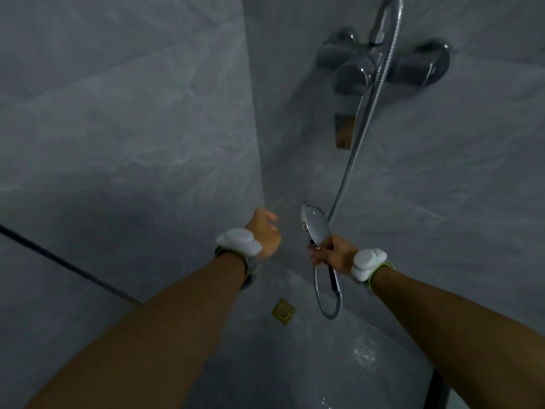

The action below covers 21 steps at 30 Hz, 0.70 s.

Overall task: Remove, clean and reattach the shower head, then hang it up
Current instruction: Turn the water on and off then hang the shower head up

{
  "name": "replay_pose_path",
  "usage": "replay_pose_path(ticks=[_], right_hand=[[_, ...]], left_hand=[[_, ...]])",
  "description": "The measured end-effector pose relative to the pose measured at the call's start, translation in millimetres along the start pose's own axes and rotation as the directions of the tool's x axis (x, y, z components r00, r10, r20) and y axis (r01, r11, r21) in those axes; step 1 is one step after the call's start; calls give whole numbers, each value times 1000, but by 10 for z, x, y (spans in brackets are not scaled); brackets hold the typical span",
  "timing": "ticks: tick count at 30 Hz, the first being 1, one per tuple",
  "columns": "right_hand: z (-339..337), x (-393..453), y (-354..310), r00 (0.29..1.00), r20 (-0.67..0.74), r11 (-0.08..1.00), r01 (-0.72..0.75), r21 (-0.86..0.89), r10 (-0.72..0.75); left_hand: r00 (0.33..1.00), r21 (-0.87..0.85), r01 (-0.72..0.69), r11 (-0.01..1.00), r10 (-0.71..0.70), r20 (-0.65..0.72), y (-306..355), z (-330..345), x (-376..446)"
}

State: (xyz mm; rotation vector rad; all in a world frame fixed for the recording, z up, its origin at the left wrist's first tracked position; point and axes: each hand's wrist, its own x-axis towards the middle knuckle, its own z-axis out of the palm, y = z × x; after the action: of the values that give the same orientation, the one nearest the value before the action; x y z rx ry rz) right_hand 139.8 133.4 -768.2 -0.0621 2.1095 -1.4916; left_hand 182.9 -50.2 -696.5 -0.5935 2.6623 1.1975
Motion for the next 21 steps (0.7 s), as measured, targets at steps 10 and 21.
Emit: replay_pose_path(ticks=[10, 21], right_hand=[[257, -526, -1195, 974, 95, 974, 191, 125, -203], [505, -680, -2135, 949, -197, 954, 274, 124, -247]], left_hand=[[845, 50, 19, 999, -43, 534, -96, -58, -335], [879, -313, -274, 909, 369, 301, 32, -327, -205]])
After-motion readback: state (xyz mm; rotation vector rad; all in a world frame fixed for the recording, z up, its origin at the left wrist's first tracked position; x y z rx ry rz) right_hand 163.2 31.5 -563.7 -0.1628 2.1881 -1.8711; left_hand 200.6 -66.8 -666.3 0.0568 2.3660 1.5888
